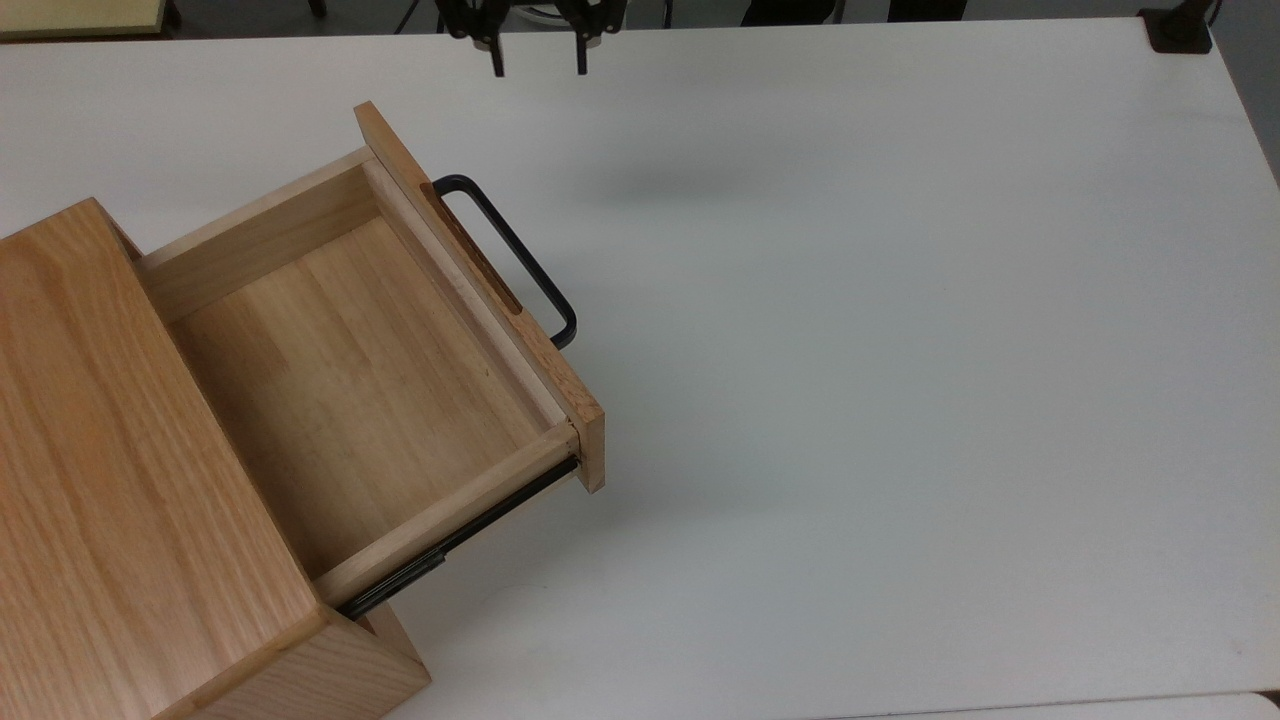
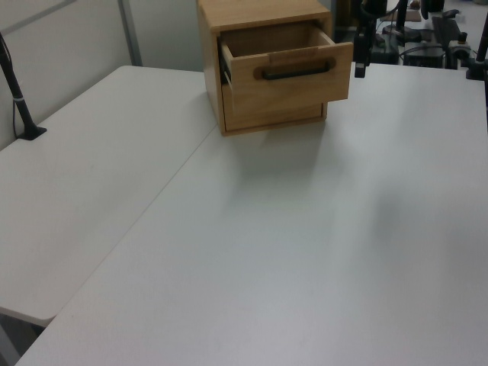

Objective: Close the drawer by sliding it
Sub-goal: 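Move the gripper down toward the drawer's black handle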

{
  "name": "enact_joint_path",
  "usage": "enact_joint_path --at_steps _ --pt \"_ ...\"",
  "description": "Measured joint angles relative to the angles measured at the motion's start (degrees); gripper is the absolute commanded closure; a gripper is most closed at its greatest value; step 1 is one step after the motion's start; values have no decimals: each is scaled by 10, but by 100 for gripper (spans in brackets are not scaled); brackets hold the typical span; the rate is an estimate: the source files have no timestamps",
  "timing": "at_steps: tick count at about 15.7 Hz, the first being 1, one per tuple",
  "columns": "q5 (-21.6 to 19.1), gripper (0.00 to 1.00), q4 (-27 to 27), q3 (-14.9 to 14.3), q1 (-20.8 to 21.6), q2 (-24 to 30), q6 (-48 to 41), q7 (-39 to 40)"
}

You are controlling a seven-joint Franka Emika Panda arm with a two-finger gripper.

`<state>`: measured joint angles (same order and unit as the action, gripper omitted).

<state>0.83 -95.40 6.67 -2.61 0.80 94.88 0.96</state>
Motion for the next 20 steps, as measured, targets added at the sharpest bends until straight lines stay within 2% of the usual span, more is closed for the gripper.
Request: enact_joint_path --at_steps 5,7,11,15,20 --pt "0 100 0 1 1 -5 0 -6" --pt "-1 100 0 1 4 -14 8 -39" --pt "-1 100 0 2 27 -51 91 -189" --pt "-1 100 6 3 30 -89 159 -342" --pt "5 100 65 -1 26 -151 173 -472"
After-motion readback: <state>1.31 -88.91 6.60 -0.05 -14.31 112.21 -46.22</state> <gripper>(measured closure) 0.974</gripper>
